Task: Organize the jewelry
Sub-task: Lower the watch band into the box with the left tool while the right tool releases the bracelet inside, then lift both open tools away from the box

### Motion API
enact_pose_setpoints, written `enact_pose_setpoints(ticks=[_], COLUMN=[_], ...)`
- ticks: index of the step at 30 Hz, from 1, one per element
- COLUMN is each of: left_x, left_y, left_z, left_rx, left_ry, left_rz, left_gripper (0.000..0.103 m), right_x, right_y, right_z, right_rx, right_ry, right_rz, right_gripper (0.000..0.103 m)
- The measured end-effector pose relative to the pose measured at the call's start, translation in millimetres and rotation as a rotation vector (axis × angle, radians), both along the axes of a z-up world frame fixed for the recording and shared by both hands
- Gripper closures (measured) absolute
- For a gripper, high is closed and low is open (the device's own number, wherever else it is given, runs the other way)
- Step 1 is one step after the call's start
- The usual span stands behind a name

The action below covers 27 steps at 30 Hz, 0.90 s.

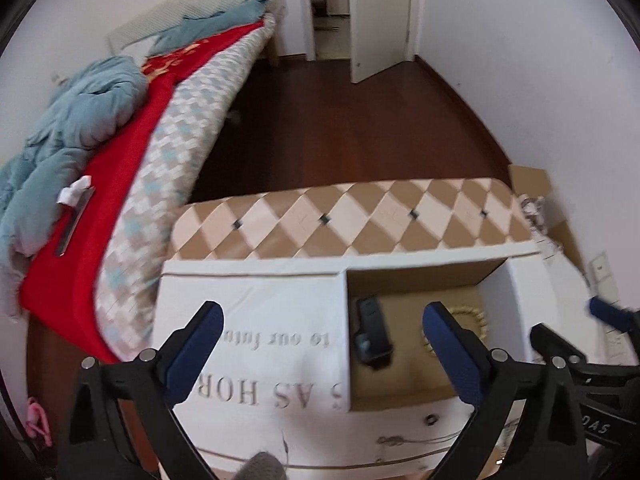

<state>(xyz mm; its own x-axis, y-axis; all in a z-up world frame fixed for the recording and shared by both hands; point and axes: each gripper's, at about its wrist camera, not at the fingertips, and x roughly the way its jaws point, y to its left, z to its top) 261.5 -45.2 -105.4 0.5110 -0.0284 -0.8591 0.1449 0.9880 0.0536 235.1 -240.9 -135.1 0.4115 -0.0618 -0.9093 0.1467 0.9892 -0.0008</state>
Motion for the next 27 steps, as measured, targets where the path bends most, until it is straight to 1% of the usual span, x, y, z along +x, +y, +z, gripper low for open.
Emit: enact_pose_setpoints(ticks=[1, 6, 11, 15, 19, 27], left_x=[-4.2, -20.0, -34.2, -48.1, -67.5, -114.4], left_y=[0.9, 5.2, 8.7, 11.3, 15.2, 24.1], left_z=[-4.6, -21.7, -19.5, -9.4, 8.3, 48.3], left_rx=[0.012, 0.047, 0.051, 0.053, 0.06, 0.04], left_ry=[0.003, 0.028, 0.017, -0.007, -0.051, -0.133], left_rz=[0.003, 0.019, 0.031, 0.042, 0.049, 0.044], left_gripper=[0.001, 0.001, 0.001, 0.001, 0.001, 0.001], right_x=[-1.9, -10.3, -23.5, -33.0, -48.4, -91.9], right_y=[1.8, 6.8, 11.2, 14.1, 19.5, 30.3], right_z=[-3.1, -12.9, -9.5, -0.5, 14.2, 56.6], right_rx=[-0.024, -0.07, -0.077, -0.074, -0.074, -0.082], right_ry=[0.01, 0.019, 0.004, -0.012, -0.04, -0.13], right_rz=[-0.003, -0.008, -0.018, -0.019, -0.02, -0.022], right_gripper=[0.001, 0.0, 0.0, 0.0, 0.0, 0.0])
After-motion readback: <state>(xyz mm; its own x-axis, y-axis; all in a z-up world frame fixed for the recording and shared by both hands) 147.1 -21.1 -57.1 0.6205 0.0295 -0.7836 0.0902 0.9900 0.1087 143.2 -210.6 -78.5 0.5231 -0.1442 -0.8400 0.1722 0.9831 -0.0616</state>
